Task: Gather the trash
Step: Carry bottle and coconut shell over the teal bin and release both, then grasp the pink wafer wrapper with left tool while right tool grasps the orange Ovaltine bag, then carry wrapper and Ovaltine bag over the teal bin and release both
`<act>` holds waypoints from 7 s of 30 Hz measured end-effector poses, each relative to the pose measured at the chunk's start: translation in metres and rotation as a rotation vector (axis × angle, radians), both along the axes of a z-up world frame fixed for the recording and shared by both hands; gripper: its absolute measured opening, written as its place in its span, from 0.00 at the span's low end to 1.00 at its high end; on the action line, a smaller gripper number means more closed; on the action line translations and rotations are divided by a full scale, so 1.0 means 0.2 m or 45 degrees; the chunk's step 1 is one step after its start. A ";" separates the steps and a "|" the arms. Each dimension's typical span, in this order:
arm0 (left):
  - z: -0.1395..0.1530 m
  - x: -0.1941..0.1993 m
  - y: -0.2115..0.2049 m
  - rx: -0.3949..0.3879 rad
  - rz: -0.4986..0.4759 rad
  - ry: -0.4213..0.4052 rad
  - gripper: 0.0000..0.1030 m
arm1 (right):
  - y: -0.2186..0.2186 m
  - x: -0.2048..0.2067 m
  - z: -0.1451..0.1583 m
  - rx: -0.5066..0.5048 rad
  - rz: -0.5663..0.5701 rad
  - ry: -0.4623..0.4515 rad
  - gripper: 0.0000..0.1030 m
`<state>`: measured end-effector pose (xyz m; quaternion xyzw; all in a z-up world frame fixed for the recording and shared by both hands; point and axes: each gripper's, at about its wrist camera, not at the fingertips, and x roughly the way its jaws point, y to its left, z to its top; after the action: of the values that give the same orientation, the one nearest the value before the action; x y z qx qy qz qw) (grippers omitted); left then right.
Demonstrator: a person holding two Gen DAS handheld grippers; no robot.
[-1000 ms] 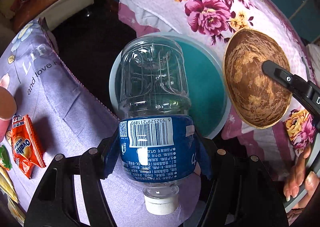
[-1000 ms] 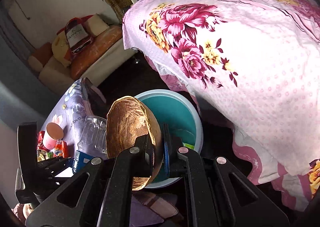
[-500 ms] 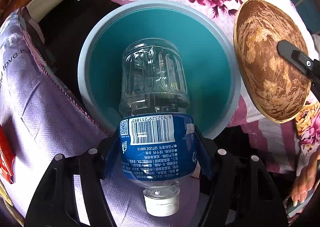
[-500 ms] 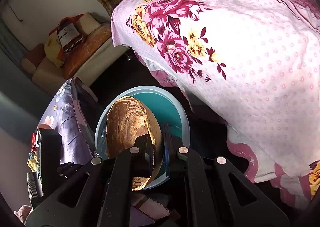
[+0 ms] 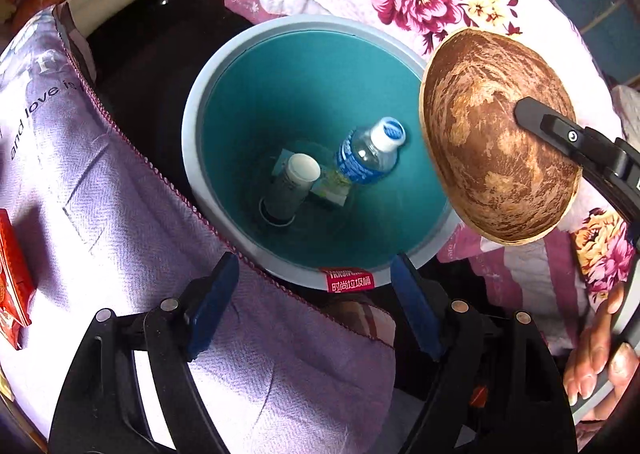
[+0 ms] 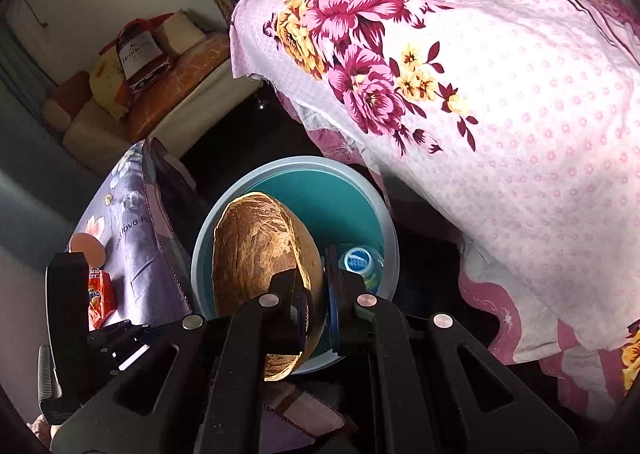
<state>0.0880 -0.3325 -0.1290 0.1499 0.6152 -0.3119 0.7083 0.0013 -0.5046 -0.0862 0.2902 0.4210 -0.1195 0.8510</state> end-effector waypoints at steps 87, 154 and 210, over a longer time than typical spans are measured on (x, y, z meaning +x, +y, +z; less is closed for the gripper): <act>0.26 -0.21 1.57 -0.177 0.583 -0.256 0.40 | 1.29 0.25 0.13 -0.160 0.662 0.253 0.82; 0.48 -0.07 0.64 -0.129 0.252 -0.271 0.41 | 0.53 0.06 0.28 -0.063 0.308 -0.137 0.38; 0.25 0.05 0.19 -0.087 0.135 -0.221 0.86 | 0.13 0.08 0.00 -0.089 0.108 0.086 0.45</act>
<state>0.0980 -0.2946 -0.0781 0.1193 0.5476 -0.2805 0.7792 0.0172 -0.4778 -0.0869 0.2379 0.4571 -0.1076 0.8502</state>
